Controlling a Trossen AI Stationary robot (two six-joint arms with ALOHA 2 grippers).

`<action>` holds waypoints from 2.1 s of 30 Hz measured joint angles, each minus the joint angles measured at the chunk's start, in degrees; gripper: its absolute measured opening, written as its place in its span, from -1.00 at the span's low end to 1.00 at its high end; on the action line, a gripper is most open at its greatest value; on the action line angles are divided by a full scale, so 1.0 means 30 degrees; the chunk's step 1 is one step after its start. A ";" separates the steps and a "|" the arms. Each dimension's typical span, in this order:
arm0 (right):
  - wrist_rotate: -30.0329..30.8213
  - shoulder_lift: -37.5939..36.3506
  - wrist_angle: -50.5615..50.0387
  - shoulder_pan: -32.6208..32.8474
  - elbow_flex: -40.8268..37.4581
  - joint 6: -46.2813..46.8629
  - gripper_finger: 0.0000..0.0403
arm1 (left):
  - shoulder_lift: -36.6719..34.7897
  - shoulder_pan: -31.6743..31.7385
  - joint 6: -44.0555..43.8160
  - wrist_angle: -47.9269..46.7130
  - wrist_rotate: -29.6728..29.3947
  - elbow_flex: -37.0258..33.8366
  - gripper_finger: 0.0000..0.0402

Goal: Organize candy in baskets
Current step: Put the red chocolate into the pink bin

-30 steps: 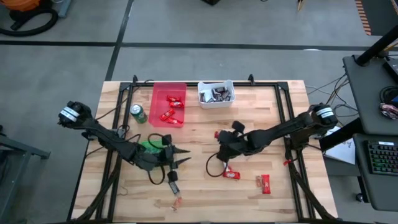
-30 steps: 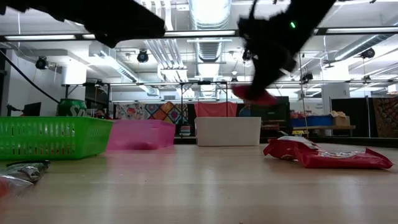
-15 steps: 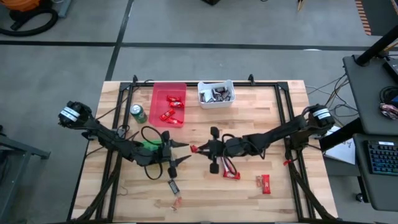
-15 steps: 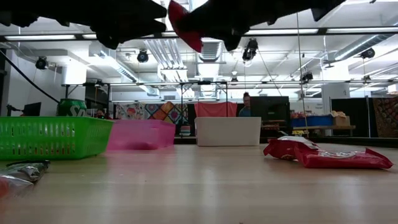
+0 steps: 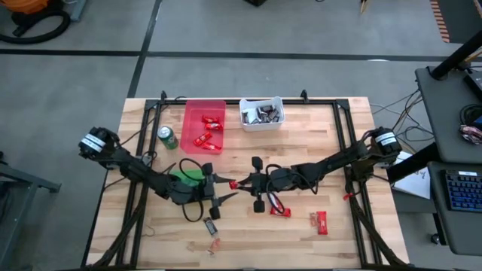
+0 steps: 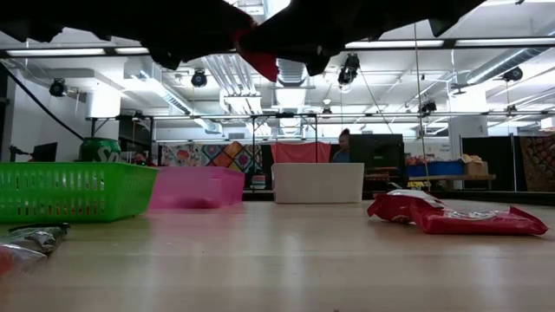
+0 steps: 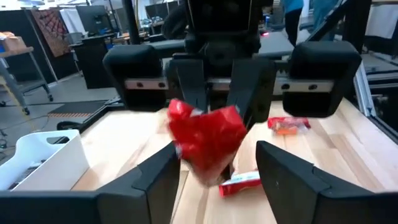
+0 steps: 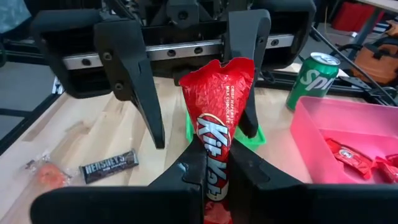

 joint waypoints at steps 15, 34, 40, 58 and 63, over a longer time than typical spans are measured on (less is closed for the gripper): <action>-0.0037 -0.0044 -0.0551 0.0008 -0.0036 0.0554 -0.80 | 0.1076 0.0081 0.1431 0.0230 -0.0206 0.1519 -0.56; 0.2826 -0.1003 -0.4619 0.0000 0.0519 0.1877 0.07 | -0.1120 0.0306 0.1018 -0.4262 -0.4200 0.1592 -0.77; 0.4204 -0.1377 -0.6273 -0.0022 0.0729 0.2772 0.17 | -0.3975 0.2189 -0.2206 -1.2189 -0.6709 0.2139 -0.78; 0.4192 -0.1377 -0.7557 0.0000 0.0736 0.3808 0.19 | -0.4322 1.3572 -0.9454 -2.2718 -0.1868 0.3475 -0.78; 0.4195 -0.1377 -0.7658 0.0000 0.0736 0.3905 0.19 | -0.3622 1.4926 -0.9422 -2.4413 -0.1523 0.4119 -0.78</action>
